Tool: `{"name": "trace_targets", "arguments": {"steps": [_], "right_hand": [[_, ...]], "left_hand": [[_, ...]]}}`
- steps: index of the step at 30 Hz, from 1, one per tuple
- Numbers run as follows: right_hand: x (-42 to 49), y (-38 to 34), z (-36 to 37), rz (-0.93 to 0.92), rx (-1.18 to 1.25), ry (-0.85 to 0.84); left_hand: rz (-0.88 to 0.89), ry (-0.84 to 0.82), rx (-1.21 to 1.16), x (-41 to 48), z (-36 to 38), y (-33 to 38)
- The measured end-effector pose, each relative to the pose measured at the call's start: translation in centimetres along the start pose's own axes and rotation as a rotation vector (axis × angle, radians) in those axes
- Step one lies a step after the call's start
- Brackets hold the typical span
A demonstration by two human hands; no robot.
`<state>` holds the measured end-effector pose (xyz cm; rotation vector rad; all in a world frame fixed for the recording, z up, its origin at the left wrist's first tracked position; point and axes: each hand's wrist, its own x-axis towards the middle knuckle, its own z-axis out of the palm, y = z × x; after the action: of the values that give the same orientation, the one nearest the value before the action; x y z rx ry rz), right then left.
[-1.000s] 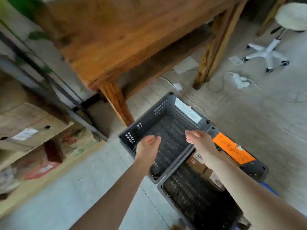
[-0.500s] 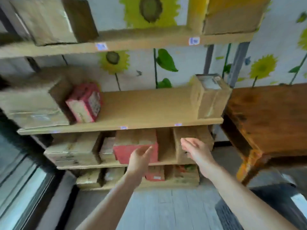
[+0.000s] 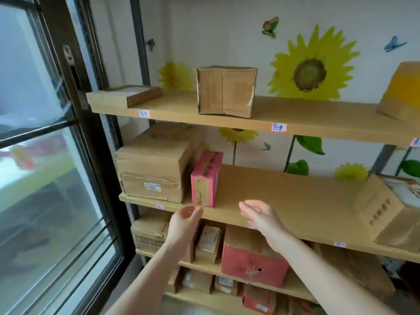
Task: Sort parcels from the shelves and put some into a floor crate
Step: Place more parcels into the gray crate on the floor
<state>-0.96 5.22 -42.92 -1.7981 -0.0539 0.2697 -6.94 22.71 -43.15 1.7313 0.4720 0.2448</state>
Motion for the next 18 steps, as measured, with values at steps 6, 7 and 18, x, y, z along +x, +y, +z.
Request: {"name": "trace_targets", "arguments": {"steps": [6,7,18], "right_hand": [[10.3,0.4,3.0,0.132,0.115,0.018],[11.8,0.5,3.6,0.188,0.157,0.020],[18.6,3.6,8.7,0.540,0.342,0.109]], "left_hand": [[0.121,0.057,0.306,9.4,0.1,1.2],[0.190,0.056,0.395,10.8,0.5,1.5],[0.199,-0.109,1.003,20.4,5.2,1.9]]}}
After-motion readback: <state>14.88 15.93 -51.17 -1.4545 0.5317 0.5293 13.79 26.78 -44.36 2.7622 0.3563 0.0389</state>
